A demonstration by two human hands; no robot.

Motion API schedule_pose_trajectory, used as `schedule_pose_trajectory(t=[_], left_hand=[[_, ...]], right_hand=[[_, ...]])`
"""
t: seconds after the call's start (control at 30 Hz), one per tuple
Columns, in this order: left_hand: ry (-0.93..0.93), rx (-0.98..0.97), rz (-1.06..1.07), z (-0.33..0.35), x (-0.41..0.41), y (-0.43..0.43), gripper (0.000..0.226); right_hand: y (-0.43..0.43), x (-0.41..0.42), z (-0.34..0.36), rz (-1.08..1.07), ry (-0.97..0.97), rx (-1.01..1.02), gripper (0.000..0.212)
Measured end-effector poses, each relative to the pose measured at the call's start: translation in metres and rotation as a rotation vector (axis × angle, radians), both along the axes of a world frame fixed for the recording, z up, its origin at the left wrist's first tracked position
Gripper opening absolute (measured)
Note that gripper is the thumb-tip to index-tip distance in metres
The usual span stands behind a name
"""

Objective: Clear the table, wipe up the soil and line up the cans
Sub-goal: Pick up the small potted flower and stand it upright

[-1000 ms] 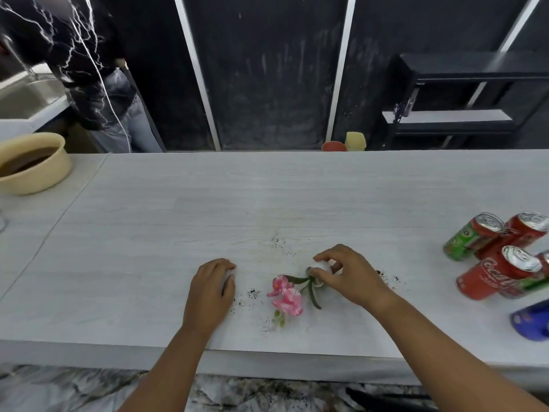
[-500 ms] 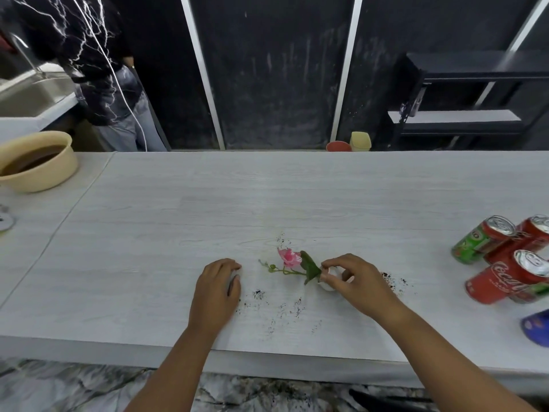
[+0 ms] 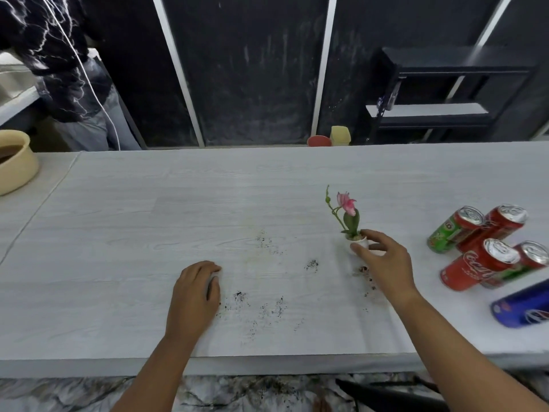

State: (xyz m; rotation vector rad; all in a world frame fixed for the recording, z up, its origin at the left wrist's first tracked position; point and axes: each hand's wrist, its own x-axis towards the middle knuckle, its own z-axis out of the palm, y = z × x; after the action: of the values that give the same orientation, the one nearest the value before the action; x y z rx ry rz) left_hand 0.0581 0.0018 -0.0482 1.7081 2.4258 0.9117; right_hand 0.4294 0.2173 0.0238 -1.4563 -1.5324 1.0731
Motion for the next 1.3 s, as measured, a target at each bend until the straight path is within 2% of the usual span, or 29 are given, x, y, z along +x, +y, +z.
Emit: schedule_pose_trajectory(t=[0.2,0.4,0.63,0.83,1.0,1.17,1.3], left_hand=[[0.002,-0.014,0.006,-0.002,0.0,0.0,0.038],[0.007,-0.048,0.02,-0.001,0.001,0.001,0.039],[-0.022,-0.02,0.03,0.002,0.004,0.002,0.037],[-0.044,-0.028,0.028,0.009,0.007,0.001,0.038],[-0.046,-0.012,0.01,0.013,0.009,-0.002,0.036],[-0.066,-0.013,0.017,0.012,0.013,-0.006,0.029],[-0.033,-0.018,0.003,0.015,0.019,-0.007,0.028]], right_hand=[[0.046,0.027,-0.011,-0.265,0.059,-0.012,0.034],[0.065,0.029,-0.021,-0.335,0.165,-0.02,0.037],[0.072,0.03,-0.027,-0.398,0.199,-0.023,0.04],[0.05,0.036,-0.035,-0.353,0.116,-0.028,0.056],[-0.002,0.047,-0.045,-0.268,0.066,-0.023,0.04],[-0.043,0.068,-0.044,-0.219,0.045,-0.034,0.039],[-0.073,0.078,-0.04,-0.168,-0.074,-0.016,0.038]])
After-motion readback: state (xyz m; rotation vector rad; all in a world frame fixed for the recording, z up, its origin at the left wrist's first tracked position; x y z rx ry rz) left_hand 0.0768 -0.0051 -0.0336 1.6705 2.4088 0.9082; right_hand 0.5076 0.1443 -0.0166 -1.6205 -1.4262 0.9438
